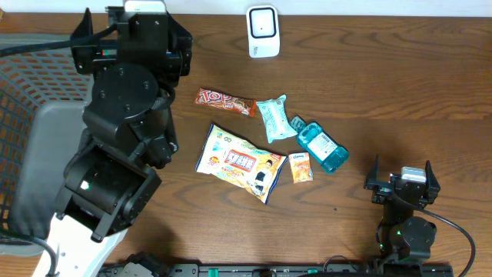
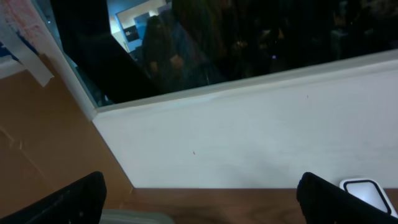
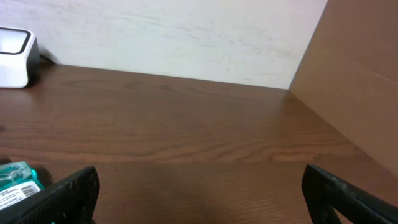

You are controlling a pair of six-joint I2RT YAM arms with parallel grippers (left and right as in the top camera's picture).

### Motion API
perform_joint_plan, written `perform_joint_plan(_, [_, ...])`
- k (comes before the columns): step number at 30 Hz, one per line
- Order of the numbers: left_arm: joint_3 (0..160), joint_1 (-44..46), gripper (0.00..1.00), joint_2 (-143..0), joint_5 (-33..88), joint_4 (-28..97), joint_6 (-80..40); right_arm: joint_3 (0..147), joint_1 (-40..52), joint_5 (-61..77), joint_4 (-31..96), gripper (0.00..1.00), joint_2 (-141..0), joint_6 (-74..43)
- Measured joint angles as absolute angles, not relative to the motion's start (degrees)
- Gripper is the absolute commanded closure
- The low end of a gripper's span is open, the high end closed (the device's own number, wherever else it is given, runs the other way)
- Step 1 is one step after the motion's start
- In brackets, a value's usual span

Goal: Scan the item barcode

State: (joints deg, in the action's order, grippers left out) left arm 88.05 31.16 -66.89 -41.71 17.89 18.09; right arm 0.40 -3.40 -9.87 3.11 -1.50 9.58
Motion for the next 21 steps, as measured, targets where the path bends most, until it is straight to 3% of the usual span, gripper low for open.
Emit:
perform_joint_plan(11, [84.79, 28.80, 0.02, -64.23, -38.89, 17.85, 18.09, 0.40, -3.40, -9.87, 3.11, 0.01, -1.50, 9.58])
perform_joint_plan(21, [84.77, 20.97, 0.02, -47.81, -27.81, 24.49, 17.54, 0.40, -3.40, -9.78, 3.11, 0.01, -1.50, 9.58])
